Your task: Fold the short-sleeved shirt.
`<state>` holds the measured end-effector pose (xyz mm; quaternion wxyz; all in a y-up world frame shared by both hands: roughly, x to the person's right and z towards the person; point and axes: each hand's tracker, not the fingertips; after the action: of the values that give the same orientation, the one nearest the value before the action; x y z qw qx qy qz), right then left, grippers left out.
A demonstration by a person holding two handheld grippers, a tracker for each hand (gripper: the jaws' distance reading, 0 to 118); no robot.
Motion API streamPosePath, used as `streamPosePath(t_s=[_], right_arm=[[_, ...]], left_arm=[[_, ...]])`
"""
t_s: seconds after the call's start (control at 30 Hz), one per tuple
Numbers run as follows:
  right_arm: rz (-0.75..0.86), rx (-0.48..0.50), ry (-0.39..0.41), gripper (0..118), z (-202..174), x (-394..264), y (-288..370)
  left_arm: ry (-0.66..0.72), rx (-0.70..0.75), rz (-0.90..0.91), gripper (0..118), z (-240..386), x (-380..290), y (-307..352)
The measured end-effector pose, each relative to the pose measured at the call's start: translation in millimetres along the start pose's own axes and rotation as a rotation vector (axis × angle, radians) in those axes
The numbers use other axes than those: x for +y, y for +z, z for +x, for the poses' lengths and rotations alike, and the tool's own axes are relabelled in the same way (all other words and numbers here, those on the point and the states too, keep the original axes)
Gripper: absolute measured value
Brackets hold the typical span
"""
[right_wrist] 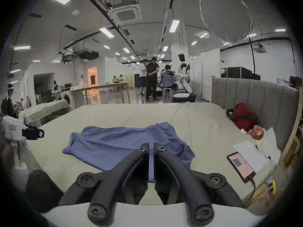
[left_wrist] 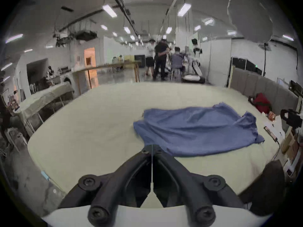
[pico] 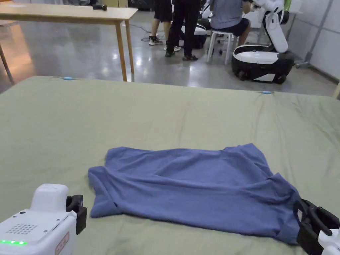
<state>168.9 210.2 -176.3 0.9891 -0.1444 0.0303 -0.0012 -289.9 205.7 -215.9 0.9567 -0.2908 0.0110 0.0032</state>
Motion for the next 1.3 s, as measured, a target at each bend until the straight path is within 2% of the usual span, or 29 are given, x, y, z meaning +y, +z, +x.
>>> streamPosePath(t_s=[0.07, 0.1, 0.13, 0.17, 0.2, 0.27, 0.3, 0.37, 0.47, 0.5, 0.57, 0.6, 0.63, 0.67, 0.7, 0.73, 0.77, 0.8, 0.87, 0.9, 0.93, 0.97, 1.0, 1.03, 1.1, 1.13, 1.23, 1.3], right_arm=[[-0.015, -0.001, 0.012, 7, 2, 1, -3], [-0.021, -0.001, 0.011, 7, 4, 1, -4], [-0.032, 0.0, 0.009, 7, 7, 3, -5], [-0.044, -0.006, 0.012, 7, 9, 3, -7], [-0.054, -0.013, 0.016, 7, 12, 3, -9], [-0.104, -0.027, 0.033, 7, 21, 3, -13], [-0.137, -0.038, 0.041, 7, 26, 3, -16], [-0.199, -0.056, 0.046, 7, 40, 2, -23], [-0.302, -0.102, 0.05, 7, 65, -1, -39], [-0.321, -0.105, 0.044, 7, 73, -3, -45], [-0.364, -0.112, 0.029, 7, 88, -7, -59], [-0.386, -0.113, 0.027, 7, 94, -10, -67], [-0.424, -0.109, 0.024, 8, 100, -13, -78], [-0.457, -0.102, 0.018, 20, 105, -17, -87], [-0.482, -0.081, 0.0, 58, 109, -21, -95], [-0.53, -0.056, -0.006, 89, 112, -26, -107], [-0.578, -0.04, -0.002, 108, 114, -32, -117], [-0.592, -0.027, 0.009, 112, 112, -36, -124], [-0.623, -0.021, 0.045, 111, 109, -46, -139], [-0.644, -0.025, 0.056, 104, 107, -49, -146], [-0.663, -0.007, 0.05, 85, 106, -55, -151], [-0.68, 0.034, 0.023, 55, 107, -58, -156], [-0.683, 0.041, -0.01, 32, 108, -60, -160], [-0.68, 0.054, -0.043, 29, 108, -61, -162], [-0.658, 0.04, -0.023, 10, 106, -52, -156], [-0.64, 0.049, -0.032, 10, 106, -47, -152], [-0.556, 0.085, -0.101, 9, 111, -25, -128], [-0.51, 0.093, -0.104, 9, 111, -11, -110]], left_arm=[[-0.014, -0.05, -0.118, 0, -1, 4, -20], [0.004, -0.077, -0.144, 8, -3, 5, -29], [0.003, -0.076, -0.156, 8, -3, 6, -40], [-0.031, -0.047, -0.172, 13, 0, 5, -51], [-0.069, -0.027, -0.183, 30, 2, 7, -61], [-0.123, -0.018, -0.287, 103, 4, 11, -88], [-0.118, -0.049, -0.288, 115, 1, 11, -97], [-0.135, -0.025, -0.27, 111, 3, 18, -113], [-0.197, -0.007, -0.369, 110, 9, 19, -136], [-0.213, -0.008, -0.379, 103, 11, 18, -144], [-0.253, 0.002, -0.405, 81, 18, 15, -156], [-0.265, 0.004, -0.416, 58, 20, 13, -161], [-0.261, -0.016, -0.42, 44, 21, 13, -166], [-0.233, -0.057, -0.433, 32, 23, 13, -167], [-0.228, -0.057, -0.43, 22, 24, 12, -166], [-0.246, -0.043, -0.421, 17, 28, 13, -165], [-0.27, -0.036, -0.414, 12, 31, 14, -164], [-0.269, -0.038, -0.41, 9, 33, 15, -163], [-0.266, -0.04, -0.39, 7, 32, 18, -156], [-0.266, -0.039, -0.382, 6, 33, 18, -154], [-0.264, -0.04, -0.369, 5, 33, 20, -151], [-0.259, -0.042, -0.357, 5, 30, 21, -148], [-0.26, -0.045, -0.356, 5, 28, 23, -147], [-0.263, -0.042, -0.35, 5, 28, 24, -144], [-0.296, -0.022, -0.337, 3, 26, 26, -138], [-0.322, 0.002, -0.309, 3, 26, 27, -133], [-0.281, -0.014, -0.265, 3, 21, 35, -111], [-0.304, -0.005, -0.216, 3, 23, 39, -92]])
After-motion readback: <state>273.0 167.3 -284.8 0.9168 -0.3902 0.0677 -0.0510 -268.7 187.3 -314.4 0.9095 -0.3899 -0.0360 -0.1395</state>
